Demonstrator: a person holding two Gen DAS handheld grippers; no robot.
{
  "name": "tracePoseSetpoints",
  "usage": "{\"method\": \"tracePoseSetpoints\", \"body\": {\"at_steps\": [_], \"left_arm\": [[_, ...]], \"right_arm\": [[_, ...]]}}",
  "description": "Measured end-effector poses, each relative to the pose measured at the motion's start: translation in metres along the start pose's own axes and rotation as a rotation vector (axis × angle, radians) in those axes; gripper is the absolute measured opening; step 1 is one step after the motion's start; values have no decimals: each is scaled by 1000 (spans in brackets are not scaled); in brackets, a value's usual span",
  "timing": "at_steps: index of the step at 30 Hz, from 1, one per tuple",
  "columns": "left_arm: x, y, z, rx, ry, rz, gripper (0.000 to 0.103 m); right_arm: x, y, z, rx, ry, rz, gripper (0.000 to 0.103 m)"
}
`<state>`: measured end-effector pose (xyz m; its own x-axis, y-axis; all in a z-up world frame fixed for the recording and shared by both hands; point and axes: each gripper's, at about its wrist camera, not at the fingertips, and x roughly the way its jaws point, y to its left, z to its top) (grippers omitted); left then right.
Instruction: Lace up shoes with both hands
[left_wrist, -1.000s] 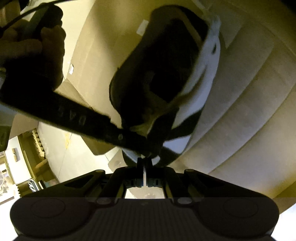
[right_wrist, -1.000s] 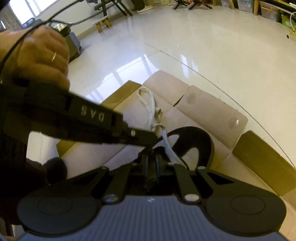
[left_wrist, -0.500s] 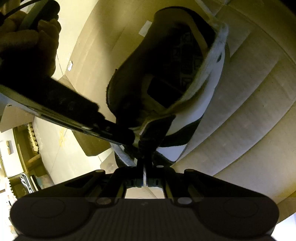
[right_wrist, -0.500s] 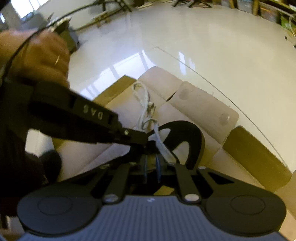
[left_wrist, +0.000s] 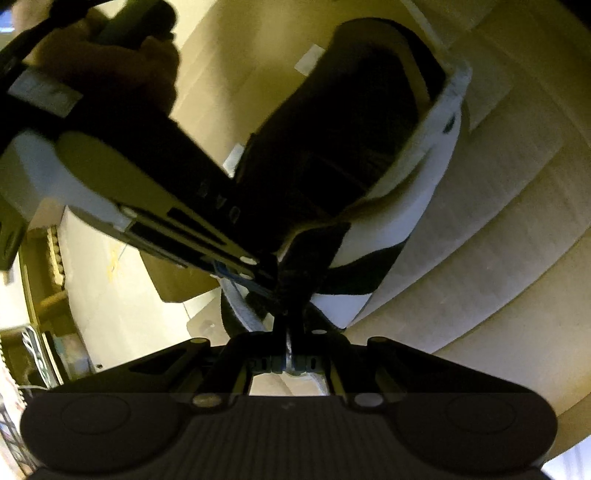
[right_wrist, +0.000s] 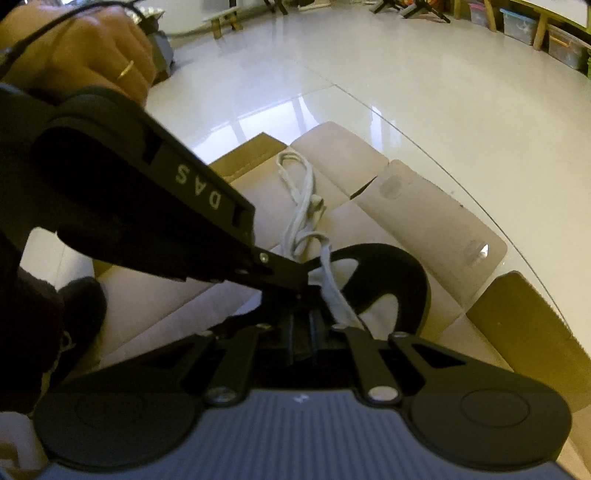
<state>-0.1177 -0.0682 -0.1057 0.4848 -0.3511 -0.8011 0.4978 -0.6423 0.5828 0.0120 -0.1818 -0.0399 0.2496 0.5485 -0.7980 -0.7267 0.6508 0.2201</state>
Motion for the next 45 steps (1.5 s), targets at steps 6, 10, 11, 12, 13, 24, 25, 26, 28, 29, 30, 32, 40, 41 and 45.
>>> {"method": "tracePoseSetpoints", "body": {"at_steps": [6, 10, 11, 12, 13, 24, 25, 26, 28, 29, 30, 32, 40, 41, 45], "left_arm": [[-8, 6, 7, -80, 11, 2, 7], [-15, 4, 10, -94, 38, 7, 8], [-16, 4, 11, -91, 44, 10, 9], [-17, 3, 11, -90, 47, 13, 9], [-18, 3, 12, -91, 52, 18, 9], [0, 0, 8, 35, 16, 13, 8], [-1, -2, 8, 48, 12, 11, 8], [-2, -2, 8, 49, 5, 6, 7], [-4, -2, 7, 43, -9, -1, 6], [-5, -3, 7, 43, -13, -2, 6], [-5, -4, 7, 44, -14, -4, 6], [-5, -7, 7, 57, -13, -7, 6], [-14, 4, 6, -145, 27, -19, 18], [-17, 7, 5, -196, 37, -16, 31], [-33, 21, -4, -416, 49, -32, 52]], "right_arm": [[-2, 3, 3, -44, 36, -1, 0], [-8, 7, 1, -49, 67, -8, 0], [-10, 8, 0, -47, 74, -10, 0], [-12, 8, 0, -45, 78, -9, 0], [-14, 8, -1, -43, 83, -9, 0], [-11, 10, 3, -19, 41, -51, 7], [-10, 8, 4, -9, 33, -55, 7], [-8, 6, 4, -8, 34, -55, 7], [-6, 4, 4, 0, 30, -45, 7], [-4, 2, 4, 4, 27, -36, 7], [-2, -1, 3, 9, 25, -27, 7], [5, -8, 4, 20, 34, 9, 5], [5, -15, 6, -4, 66, 43, 1], [1, -14, 5, 1, 65, 41, 1], [-13, -12, 3, 17, 60, 35, 1]]}}
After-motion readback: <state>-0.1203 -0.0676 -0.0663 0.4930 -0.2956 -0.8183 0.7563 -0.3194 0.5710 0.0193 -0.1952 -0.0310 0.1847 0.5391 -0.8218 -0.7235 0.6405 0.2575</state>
